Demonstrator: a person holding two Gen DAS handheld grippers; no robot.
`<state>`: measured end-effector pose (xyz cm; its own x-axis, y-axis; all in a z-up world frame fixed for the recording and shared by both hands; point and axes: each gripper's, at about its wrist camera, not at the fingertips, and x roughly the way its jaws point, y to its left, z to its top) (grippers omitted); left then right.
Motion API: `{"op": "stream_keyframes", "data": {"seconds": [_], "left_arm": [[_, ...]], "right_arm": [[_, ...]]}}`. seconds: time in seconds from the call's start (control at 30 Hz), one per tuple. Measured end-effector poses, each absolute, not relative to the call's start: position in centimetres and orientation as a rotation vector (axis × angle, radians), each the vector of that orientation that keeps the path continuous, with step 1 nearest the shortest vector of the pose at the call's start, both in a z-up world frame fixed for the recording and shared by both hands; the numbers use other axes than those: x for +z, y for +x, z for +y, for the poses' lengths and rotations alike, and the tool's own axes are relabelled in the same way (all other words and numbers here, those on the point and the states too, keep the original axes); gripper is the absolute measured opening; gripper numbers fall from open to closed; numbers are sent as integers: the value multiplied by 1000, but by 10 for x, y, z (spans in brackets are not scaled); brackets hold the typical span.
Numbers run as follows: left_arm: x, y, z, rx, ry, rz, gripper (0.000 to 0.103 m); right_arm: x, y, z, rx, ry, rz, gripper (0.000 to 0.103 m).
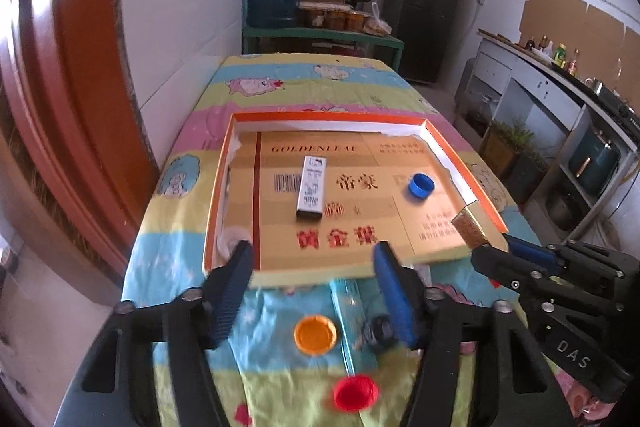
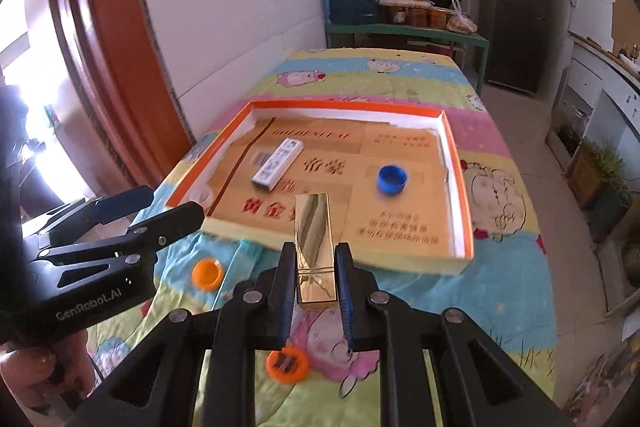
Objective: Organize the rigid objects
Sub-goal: 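Carry the gold case into the tray with the right gripper while the left gripper nudges the Hello Kitty box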
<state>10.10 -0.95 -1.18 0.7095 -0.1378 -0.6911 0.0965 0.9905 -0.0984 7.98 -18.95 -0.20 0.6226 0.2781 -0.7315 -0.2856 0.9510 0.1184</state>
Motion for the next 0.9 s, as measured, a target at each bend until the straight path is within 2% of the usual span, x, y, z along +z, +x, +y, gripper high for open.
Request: {"op": "stream_keyframes", "data": {"seconds": [0.03, 0.1, 0.27, 0.5, 0.9], "left_arm": [[-12, 107, -11, -132, -52, 775, 36], [-15, 119, -12, -125, -50, 792, 24], [-21, 143, -13, -135, -65, 810, 10], [-20, 183, -9, -126, -86, 817, 6], [-40, 249, 4, -103, -99, 917, 5]], "right_arm": [[-2, 84, -190, 322, -5, 839, 19], [-3, 92, -191, 318, 2, 844, 19], [-6, 109, -190, 320, 1, 852, 19], [-10, 138, -178, 334, -32, 867, 19], [-30, 198, -162, 321, -73, 932, 19]]}}
